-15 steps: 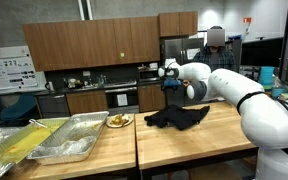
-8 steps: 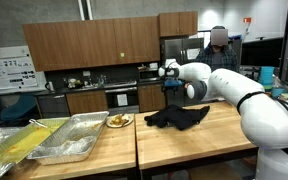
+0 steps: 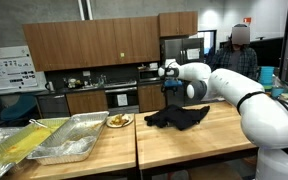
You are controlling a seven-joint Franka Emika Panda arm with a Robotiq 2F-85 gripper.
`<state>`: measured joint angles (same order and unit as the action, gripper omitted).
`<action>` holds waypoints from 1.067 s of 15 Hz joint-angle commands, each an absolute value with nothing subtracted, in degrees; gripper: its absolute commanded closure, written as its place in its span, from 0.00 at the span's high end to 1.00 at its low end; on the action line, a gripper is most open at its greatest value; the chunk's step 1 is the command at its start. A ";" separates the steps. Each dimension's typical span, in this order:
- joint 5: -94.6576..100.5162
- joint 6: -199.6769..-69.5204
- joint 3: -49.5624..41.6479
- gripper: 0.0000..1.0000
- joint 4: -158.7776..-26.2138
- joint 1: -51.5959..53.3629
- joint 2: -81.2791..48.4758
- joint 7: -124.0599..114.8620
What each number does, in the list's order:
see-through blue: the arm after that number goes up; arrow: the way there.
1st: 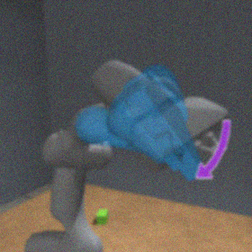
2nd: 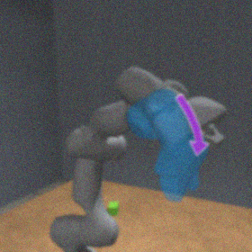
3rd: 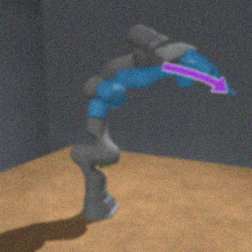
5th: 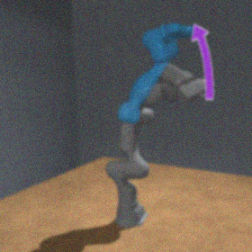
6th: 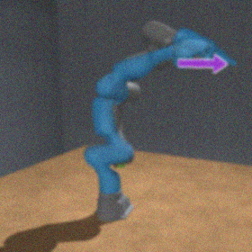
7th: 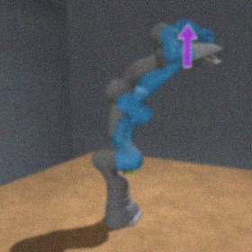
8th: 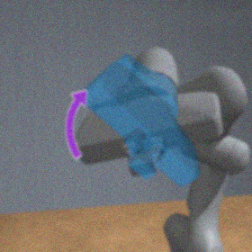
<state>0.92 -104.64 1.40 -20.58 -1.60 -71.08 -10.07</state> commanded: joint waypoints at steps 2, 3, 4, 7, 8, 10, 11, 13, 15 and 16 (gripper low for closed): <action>0.35 -104.12 2.14 1.00 -20.63 -1.81 -70.82 -9.80; 0.48 -104.07 2.11 1.00 -20.67 -1.75 -70.85 -9.88; 0.60 -104.01 2.00 1.00 -20.75 -1.70 -70.87 -10.23; 0.72 -103.79 1.70 1.00 -21.01 -1.74 -71.02 -11.88; 0.65 -103.51 1.68 1.00 -21.06 -1.85 -71.10 -12.61; 0.38 -103.09 1.79 1.00 -21.16 -2.18 -71.23 -14.40; 0.36 -102.49 1.83 1.00 -20.51 -2.29 -71.64 -15.04; 0.20 -101.66 2.07 1.00 -20.30 -2.48 -71.88 -15.73; 0.00 -100.79 2.32 1.00 -20.34 -2.61 -72.04 -16.36; -0.05 -100.40 2.39 1.00 -20.33 -2.64 -72.14 -16.70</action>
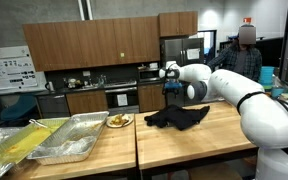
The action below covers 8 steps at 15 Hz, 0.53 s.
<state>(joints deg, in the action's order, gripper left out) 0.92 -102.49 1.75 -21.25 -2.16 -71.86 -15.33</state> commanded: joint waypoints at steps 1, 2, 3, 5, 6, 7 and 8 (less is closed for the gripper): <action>-0.17 -99.87 2.52 1.00 -20.31 -2.70 -72.20 -17.08; -0.23 -99.24 2.65 1.00 -20.32 -2.70 -72.22 -17.29; -0.20 -97.94 3.07 1.00 -20.31 -2.61 -72.24 -15.24; 0.33 -95.95 3.45 1.00 -20.30 -2.13 -72.32 -11.93; 0.70 -95.16 3.52 1.00 -20.28 -1.77 -72.37 -10.56; 0.96 -94.46 3.53 1.00 -20.26 -1.42 -72.43 -9.05; 1.19 -94.04 3.35 1.00 -20.24 -1.02 -72.50 -8.12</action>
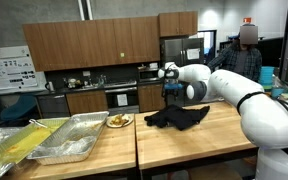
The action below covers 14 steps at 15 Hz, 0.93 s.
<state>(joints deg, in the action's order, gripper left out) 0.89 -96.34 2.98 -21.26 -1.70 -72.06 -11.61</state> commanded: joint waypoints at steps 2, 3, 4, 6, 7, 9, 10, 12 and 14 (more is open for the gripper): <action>1.38 -93.42 3.03 1.00 -20.23 -0.34 -72.56 -7.53; 1.37 -93.08 3.01 1.00 -20.24 -0.09 -72.57 -7.24; 1.28 -93.15 3.03 1.00 -20.24 0.10 -72.61 -7.06; 0.47 -96.64 3.30 1.00 -20.25 0.19 -72.90 -9.79; 0.05 -99.31 3.44 1.00 -20.31 0.17 -73.11 -11.48; -0.18 -105.70 3.53 1.00 -20.38 0.33 -73.77 -14.51; -0.13 -109.32 3.58 1.00 -20.27 0.45 -74.33 -16.10; 0.30 -116.40 3.45 1.00 -20.11 0.83 -75.64 -18.48; 0.56 -122.68 3.35 1.00 -20.10 1.21 -76.99 -19.81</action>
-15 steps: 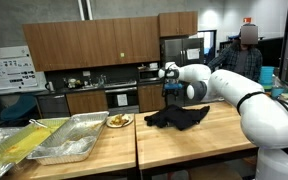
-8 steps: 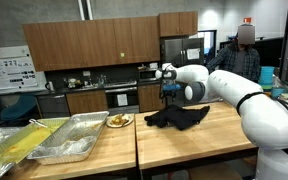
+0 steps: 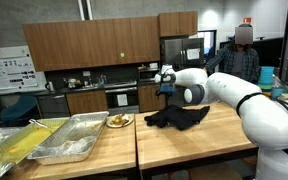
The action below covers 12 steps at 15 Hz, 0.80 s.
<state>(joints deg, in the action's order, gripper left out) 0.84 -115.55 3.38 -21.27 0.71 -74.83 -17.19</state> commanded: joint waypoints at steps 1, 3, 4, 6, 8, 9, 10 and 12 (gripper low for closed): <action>0.50 -125.51 3.47 1.00 -19.89 1.32 -77.79 -20.11; 0.02 -130.72 4.11 1.00 -19.88 1.33 -79.12 -20.05; -0.06 -134.04 4.16 1.00 -19.96 1.30 -79.80 -20.92; -1.81 -139.78 2.68 1.00 -19.98 1.55 -80.97 -21.79; -2.41 -144.88 2.29 1.00 -19.93 1.43 -81.85 -22.30; -2.55 -146.79 2.07 1.00 -20.05 1.34 -82.06 -22.17; -2.66 -147.92 2.04 1.00 -20.05 1.26 -82.14 -21.57; -3.40 -146.37 3.71 1.00 -20.11 0.69 -81.58 -17.14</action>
